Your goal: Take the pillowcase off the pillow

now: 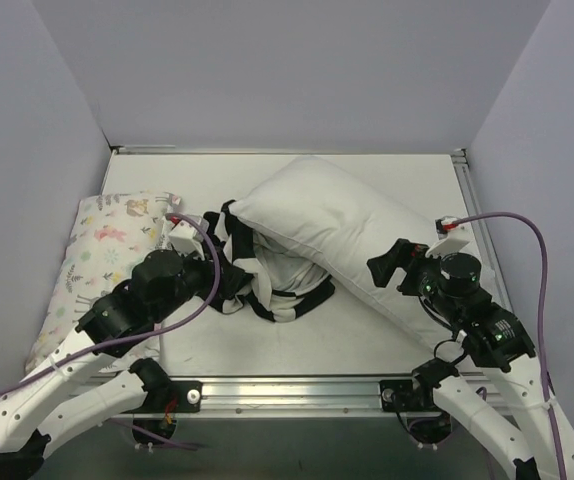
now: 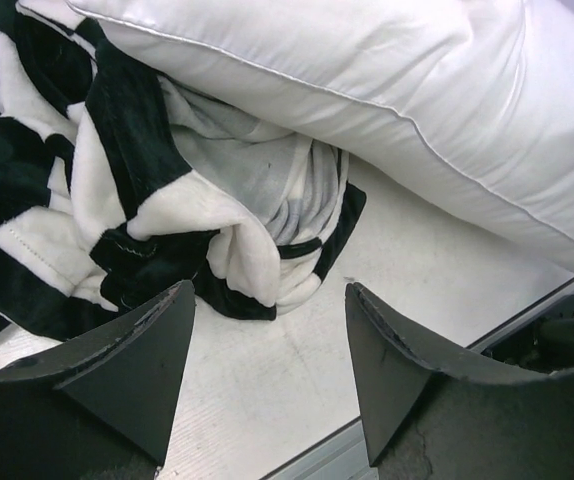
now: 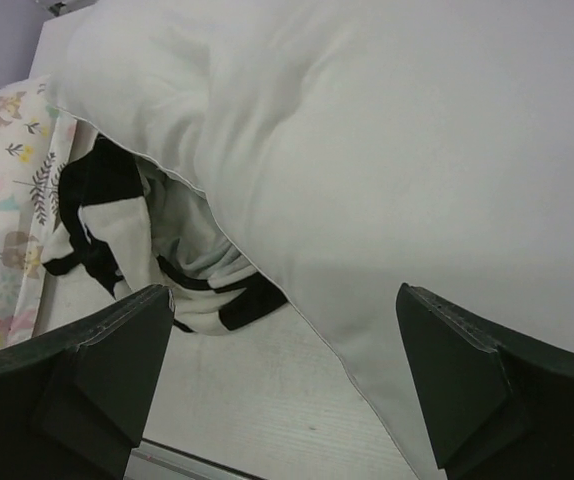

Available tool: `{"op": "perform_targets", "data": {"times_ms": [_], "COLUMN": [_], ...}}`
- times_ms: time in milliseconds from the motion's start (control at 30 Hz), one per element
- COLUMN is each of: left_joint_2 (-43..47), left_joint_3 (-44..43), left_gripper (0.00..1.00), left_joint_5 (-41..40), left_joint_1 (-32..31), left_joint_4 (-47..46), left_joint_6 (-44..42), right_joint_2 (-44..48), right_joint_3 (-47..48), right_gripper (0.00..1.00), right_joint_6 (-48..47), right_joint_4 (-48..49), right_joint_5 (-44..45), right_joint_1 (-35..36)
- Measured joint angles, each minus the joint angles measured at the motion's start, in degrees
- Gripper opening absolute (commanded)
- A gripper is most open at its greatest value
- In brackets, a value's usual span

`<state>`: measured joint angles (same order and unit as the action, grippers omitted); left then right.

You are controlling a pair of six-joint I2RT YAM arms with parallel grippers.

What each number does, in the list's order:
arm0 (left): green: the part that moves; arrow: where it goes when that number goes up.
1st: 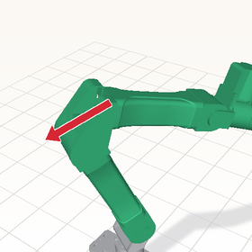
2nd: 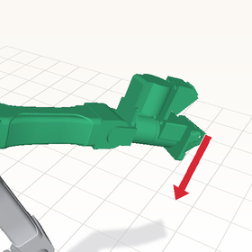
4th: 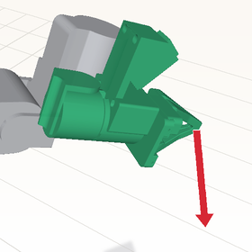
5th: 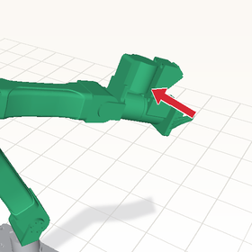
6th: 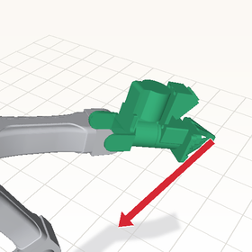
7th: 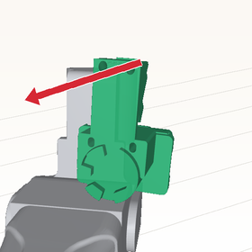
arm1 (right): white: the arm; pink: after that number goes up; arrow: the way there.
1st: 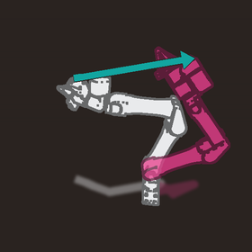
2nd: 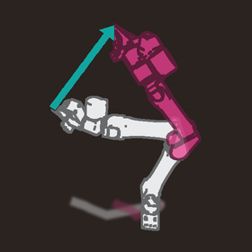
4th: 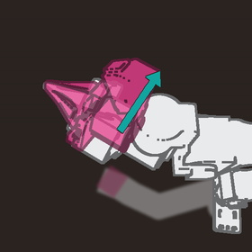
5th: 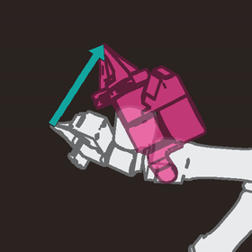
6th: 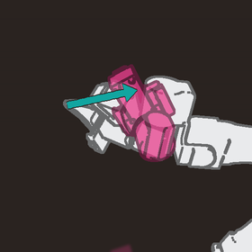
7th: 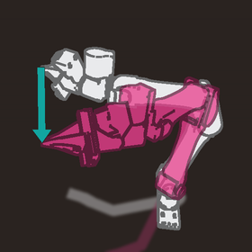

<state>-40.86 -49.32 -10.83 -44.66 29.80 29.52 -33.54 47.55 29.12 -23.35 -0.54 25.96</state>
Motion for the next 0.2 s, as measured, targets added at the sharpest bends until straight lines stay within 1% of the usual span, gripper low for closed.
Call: {"op": "perform_targets", "data": {"times_ms": [200], "left_joint_2": [-0.2], "left_joint_3": [0.0], "left_gripper": [0.7], "left_joint_5": [-2.5], "left_joint_1": [-3.3], "left_joint_4": [0.9], "left_joint_6": [-0.3], "right_joint_2": [-0.2], "right_joint_3": [-0.9], "right_gripper": [1.0], "right_joint_6": [-0.6], "right_joint_4": [-1.5], "right_joint_5": [0.2], "right_joint_1": [0.0]}}
